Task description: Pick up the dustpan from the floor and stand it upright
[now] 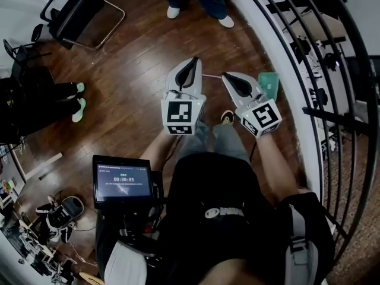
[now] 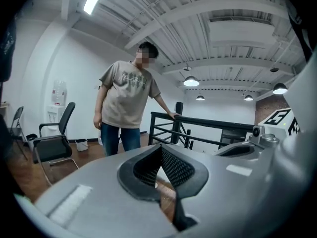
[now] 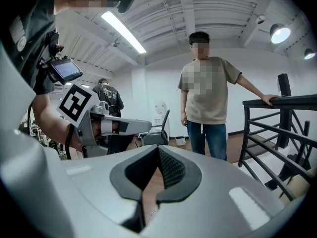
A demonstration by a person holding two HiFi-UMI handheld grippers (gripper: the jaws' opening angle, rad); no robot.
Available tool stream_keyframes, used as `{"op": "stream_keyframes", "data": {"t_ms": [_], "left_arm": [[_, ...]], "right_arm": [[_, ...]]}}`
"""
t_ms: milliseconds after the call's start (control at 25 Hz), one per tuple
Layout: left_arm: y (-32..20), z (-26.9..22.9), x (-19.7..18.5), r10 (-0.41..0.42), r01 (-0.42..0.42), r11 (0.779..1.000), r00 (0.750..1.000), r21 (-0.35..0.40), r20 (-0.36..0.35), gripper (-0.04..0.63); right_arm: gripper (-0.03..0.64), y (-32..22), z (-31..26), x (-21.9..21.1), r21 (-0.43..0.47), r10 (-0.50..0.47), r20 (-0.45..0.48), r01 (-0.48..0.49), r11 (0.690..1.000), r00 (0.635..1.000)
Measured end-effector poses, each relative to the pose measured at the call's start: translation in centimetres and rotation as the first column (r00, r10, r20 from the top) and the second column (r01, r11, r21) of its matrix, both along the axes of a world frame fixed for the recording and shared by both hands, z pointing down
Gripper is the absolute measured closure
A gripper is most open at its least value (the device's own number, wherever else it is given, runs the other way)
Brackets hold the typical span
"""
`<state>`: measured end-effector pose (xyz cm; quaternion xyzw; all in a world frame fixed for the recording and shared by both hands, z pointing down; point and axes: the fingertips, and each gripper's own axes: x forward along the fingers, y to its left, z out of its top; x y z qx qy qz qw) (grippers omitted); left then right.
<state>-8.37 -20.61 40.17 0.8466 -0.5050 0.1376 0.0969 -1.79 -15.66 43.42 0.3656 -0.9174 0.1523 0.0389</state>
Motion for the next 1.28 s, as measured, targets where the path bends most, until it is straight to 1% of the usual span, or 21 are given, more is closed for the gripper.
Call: {"op": "stream_keyframes", "data": {"t_ms": [80,160,320,400,480,560,600,720,760,840,920,1040,1160,1280], "left_arm": [[-0.9,1.1,0.7,-0.003,0.003,1.000,1.000,-0.024,0.009,0.575],[-1.7,2.3,1.1,-0.008,0.009,0.999,1.000,-0.031,0.026,0.575],[-3.2,6.4,2.2,-0.036,0.038,0.999,0.998,-0.028,0.049,0.575],[-3.0,6.3,3.9,-0.031,0.031,0.999,0.998,-0.013,0.050,0.575],[-1.5,3.4,5.9,-0.016,0.015,1.000,0.999,0.017,0.036,0.575],[0.6,-0.6,6.4,-0.016,0.015,0.999,1.000,0.040,0.024,0.575],[1.9,-2.9,5.6,-0.020,0.019,0.999,1.000,0.044,0.016,0.575],[6.3,-9.2,0.9,-0.019,0.020,0.998,1.000,0.058,-0.011,0.575],[7.3,-10.2,-0.3,-0.013,0.014,0.998,1.000,0.062,-0.016,0.575],[8.7,-10.2,-1.7,-0.002,0.003,0.998,1.000,0.064,-0.016,0.575],[9.7,-7.9,-2.5,-0.006,0.007,0.999,1.000,0.041,-0.005,0.575],[10.1,-2.3,-3.7,-0.041,0.041,0.999,0.999,0.016,0.003,0.575],[10.1,4.3,-4.1,-0.043,0.042,0.998,0.999,0.035,0.018,0.575],[9.4,12.2,-4.1,-0.022,0.022,1.000,0.998,0.017,0.053,0.575]], "right_arm": [[0.614,-1.3,0.5,0.9,-0.006,0.008,-0.006,-0.008,1.000,1.000],[0.614,-2.5,1.4,1.7,-0.012,0.013,-0.009,-0.013,1.000,1.000],[0.614,-4.9,5.4,3.4,-0.024,0.031,0.007,-0.030,0.999,1.000],[0.614,-5.1,5.3,4.9,-0.017,0.030,0.015,-0.030,0.999,0.999],[0.614,-3.9,2.5,6.9,0.000,0.031,0.012,-0.031,1.000,0.999],[0.614,-2.1,-1.5,7.8,0.022,0.046,-0.004,-0.046,0.999,0.999],[0.614,-0.8,-4.0,7.1,0.031,0.054,-0.020,-0.053,0.998,0.998],[0.614,3.4,-10.9,1.8,0.040,0.048,-0.076,-0.045,0.998,0.996],[0.614,4.3,-11.8,0.3,0.035,0.042,-0.083,-0.039,0.999,0.996],[0.614,5.5,-11.4,-1.4,0.013,0.029,-0.088,-0.028,1.000,0.996],[0.614,6.3,-9.1,-2.0,-0.013,0.012,-0.098,-0.014,1.000,0.995],[0.614,7.2,-3.5,-2.1,-0.032,-0.010,-0.100,0.007,0.999,0.995],[0.614,7.5,3.8,-2.1,-0.030,-0.044,-0.106,0.041,0.999,0.993],[0.614,6.0,12.0,-2.2,-0.020,-0.086,-0.105,0.084,0.996,0.991]]}}
